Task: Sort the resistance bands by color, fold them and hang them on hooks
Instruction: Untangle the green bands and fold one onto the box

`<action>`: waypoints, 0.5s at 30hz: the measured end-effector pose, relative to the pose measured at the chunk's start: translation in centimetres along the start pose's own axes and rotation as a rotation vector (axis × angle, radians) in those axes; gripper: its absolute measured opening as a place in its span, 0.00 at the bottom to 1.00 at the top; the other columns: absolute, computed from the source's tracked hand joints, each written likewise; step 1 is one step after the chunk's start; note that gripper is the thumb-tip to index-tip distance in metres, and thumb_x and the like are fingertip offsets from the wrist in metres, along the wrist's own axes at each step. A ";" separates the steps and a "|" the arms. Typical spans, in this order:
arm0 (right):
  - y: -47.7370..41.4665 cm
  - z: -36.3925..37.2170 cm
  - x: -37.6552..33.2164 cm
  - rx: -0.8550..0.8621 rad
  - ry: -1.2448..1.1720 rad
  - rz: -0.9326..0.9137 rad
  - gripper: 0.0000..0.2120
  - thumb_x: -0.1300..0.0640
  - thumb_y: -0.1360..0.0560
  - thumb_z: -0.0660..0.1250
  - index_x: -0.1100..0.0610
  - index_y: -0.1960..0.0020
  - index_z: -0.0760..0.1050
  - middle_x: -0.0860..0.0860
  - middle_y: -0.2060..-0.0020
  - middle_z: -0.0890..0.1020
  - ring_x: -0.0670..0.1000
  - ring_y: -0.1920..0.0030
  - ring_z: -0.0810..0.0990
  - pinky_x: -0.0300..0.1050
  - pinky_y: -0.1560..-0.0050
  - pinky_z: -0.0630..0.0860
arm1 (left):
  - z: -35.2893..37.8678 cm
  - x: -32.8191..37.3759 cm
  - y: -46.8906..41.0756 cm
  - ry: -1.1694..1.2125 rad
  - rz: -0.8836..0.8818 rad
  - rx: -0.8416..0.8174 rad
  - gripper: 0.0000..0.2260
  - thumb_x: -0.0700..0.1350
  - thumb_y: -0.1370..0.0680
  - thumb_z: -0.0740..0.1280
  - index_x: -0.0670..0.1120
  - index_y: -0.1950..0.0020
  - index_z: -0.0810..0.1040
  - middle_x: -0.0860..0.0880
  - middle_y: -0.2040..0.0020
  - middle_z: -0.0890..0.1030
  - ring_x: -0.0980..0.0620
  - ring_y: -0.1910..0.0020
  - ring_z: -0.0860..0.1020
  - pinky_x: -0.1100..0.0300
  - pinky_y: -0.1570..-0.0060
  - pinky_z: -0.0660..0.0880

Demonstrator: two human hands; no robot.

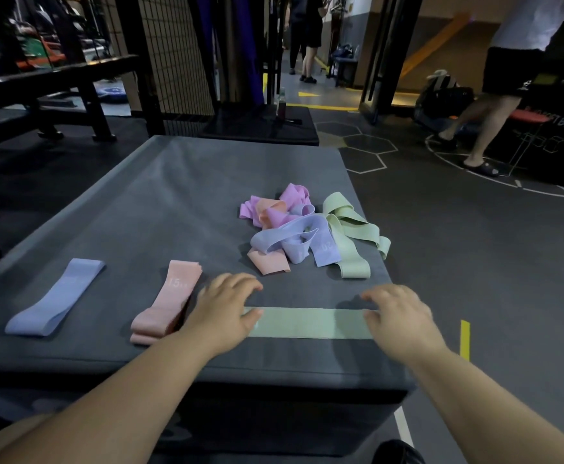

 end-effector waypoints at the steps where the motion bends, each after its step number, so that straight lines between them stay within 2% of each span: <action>1: 0.2 0.6 -1.1 -0.005 0.019 -0.078 0.18 0.49 0.20 0.57 0.46 0.31 0.70 0.44 0.30 0.69 0.49 0.26 0.60 0.48 0.28 0.58 | 0.5 0.9 0.1 0.000 0.047 -0.036 0.35 0.67 0.32 0.43 0.57 0.28 0.67 0.60 0.27 0.64 0.54 0.26 0.59 0.55 0.30 0.58; 2: 0.5 1.4 -2.3 -0.049 0.031 -0.147 0.20 0.44 0.19 0.52 0.45 0.29 0.68 0.44 0.27 0.66 0.48 0.23 0.56 0.47 0.25 0.53 | 1.2 1.8 0.3 -0.013 0.093 -0.078 0.39 0.66 0.33 0.38 0.58 0.25 0.63 0.61 0.24 0.59 0.56 0.24 0.54 0.56 0.28 0.53; 3: 1.0 2.3 -3.5 -0.113 0.034 -0.209 0.27 0.37 0.21 0.44 0.44 0.26 0.64 0.43 0.24 0.61 0.48 0.22 0.51 0.47 0.24 0.47 | 1.9 2.7 0.4 -0.028 0.132 -0.118 0.40 0.65 0.34 0.35 0.58 0.23 0.58 0.61 0.22 0.54 0.57 0.23 0.49 0.56 0.27 0.48; 4: 1.5 3.2 -4.6 -0.159 0.041 -0.273 0.38 0.29 0.26 0.33 0.44 0.24 0.59 0.42 0.22 0.56 0.47 0.21 0.47 0.48 0.24 0.42 | 2.4 3.5 0.6 -0.043 0.165 -0.154 0.41 0.65 0.34 0.32 0.59 0.22 0.54 0.61 0.21 0.50 0.58 0.22 0.45 0.56 0.26 0.44; 5: 1.9 3.9 -5.3 -0.200 0.058 -0.312 0.48 0.26 0.33 0.24 0.44 0.22 0.55 0.42 0.21 0.52 0.47 0.21 0.43 0.48 0.24 0.38 | 3.0 4.1 0.8 -0.064 0.184 -0.189 0.41 0.65 0.34 0.30 0.59 0.21 0.50 0.61 0.21 0.47 0.57 0.22 0.42 0.56 0.26 0.40; 6: 2.1 4.5 -5.7 -0.221 0.071 -0.332 0.52 0.26 0.38 0.19 0.43 0.21 0.51 0.43 0.21 0.49 0.47 0.21 0.40 0.48 0.25 0.35 | 3.5 4.4 0.9 -0.091 0.188 -0.221 0.41 0.65 0.34 0.29 0.59 0.21 0.47 0.60 0.21 0.44 0.57 0.22 0.40 0.54 0.26 0.37; 8: 2.1 5.3 -5.7 -0.227 0.090 -0.350 0.54 0.26 0.41 0.17 0.43 0.20 0.44 0.43 0.21 0.45 0.47 0.22 0.36 0.49 0.26 0.32 | 4.2 4.6 1.0 -0.150 0.172 -0.253 0.38 0.67 0.32 0.30 0.59 0.21 0.42 0.59 0.21 0.41 0.56 0.22 0.38 0.51 0.26 0.36; 11: 2.2 5.5 -5.6 -0.217 0.131 -0.364 0.56 0.25 0.44 0.15 0.44 0.21 0.40 0.41 0.22 0.41 0.43 0.27 0.30 0.48 0.27 0.30 | 4.4 4.5 1.0 -0.210 0.143 -0.273 0.26 0.62 0.18 0.42 0.60 0.22 0.40 0.59 0.21 0.38 0.54 0.22 0.36 0.48 0.25 0.35; 15: 2.3 5.1 -4.9 -0.224 0.153 -0.323 0.58 0.24 0.46 0.13 0.44 0.21 0.38 0.37 0.27 0.35 0.44 0.24 0.32 0.48 0.26 0.31 | 4.5 3.9 1.1 -0.181 0.077 -0.237 0.24 0.59 0.17 0.44 0.62 0.22 0.41 0.59 0.21 0.38 0.53 0.22 0.36 0.45 0.25 0.36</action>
Point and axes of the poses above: each hand's wrist, its own y-axis away from the middle knuckle, its own z-axis out of the palm, x = y × z, the point moved 6 cm from there along -y, towards the middle knuckle
